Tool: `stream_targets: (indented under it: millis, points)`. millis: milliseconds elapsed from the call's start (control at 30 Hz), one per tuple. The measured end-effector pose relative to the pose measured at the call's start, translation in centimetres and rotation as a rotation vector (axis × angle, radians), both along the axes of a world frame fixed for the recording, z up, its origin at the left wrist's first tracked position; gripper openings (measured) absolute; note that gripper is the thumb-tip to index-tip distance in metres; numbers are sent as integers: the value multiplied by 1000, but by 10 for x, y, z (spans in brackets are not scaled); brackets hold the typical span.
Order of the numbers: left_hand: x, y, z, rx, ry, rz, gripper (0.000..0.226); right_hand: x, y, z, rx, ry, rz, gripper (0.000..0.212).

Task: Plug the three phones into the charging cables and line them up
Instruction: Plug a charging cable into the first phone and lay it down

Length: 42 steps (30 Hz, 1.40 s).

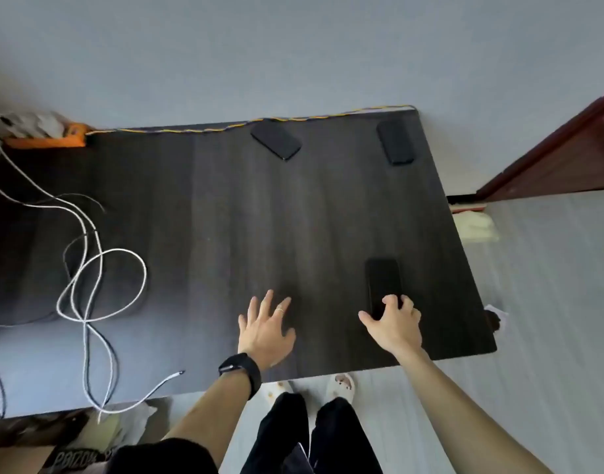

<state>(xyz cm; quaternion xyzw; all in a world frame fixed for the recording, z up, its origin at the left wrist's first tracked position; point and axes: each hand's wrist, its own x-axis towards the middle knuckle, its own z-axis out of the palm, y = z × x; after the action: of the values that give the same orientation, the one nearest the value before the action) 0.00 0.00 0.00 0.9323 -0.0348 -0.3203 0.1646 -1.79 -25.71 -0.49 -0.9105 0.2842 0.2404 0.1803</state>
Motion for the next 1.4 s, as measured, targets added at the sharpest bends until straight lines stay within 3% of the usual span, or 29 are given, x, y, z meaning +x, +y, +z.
stream_targets:
  millis: [167, 267, 467, 600, 667, 733, 833, 967, 1067, 1267, 1400]
  points:
    - [2, 9, -20, 92, 40, -31, 71, 13, 0, -18, -107, -1, -127, 55]
    - [3, 8, -28, 87, 28, -27, 69, 17, -5, -24, -125, -26, -99, 48]
    - [7, -4, -21, 37, 89, 66, 64, 12, -17, -18, -21, -28, -93, 55]
    - [24, -11, -12, -81, 188, 245, 49, 14, -22, 3, 409, -15, -281, 55]
    - [29, -15, 1, -294, 302, 408, 46, 11, -16, 18, 755, 50, -509, 47]
    - [29, -15, 22, -522, 409, 603, 54, 10, -4, 33, 988, 120, -606, 48]
    - [23, -5, 54, -710, 513, 776, 64, 12, 29, 52, 1161, 191, -446, 48]
    - [6, 21, 78, -846, 395, 947, 45, 23, 82, 72, 1249, 244, -108, 37]
    - [-22, 64, 89, -856, 266, 1186, 74, 25, 136, 81, 1260, 324, 76, 33]
    - [-101, 180, 108, -934, -14, 1596, 73, 11, 269, 91, 1108, 376, 452, 41]
    - [-157, 260, 115, -995, -180, 1792, 87, 0, 347, 90, 1000, 371, 529, 33]
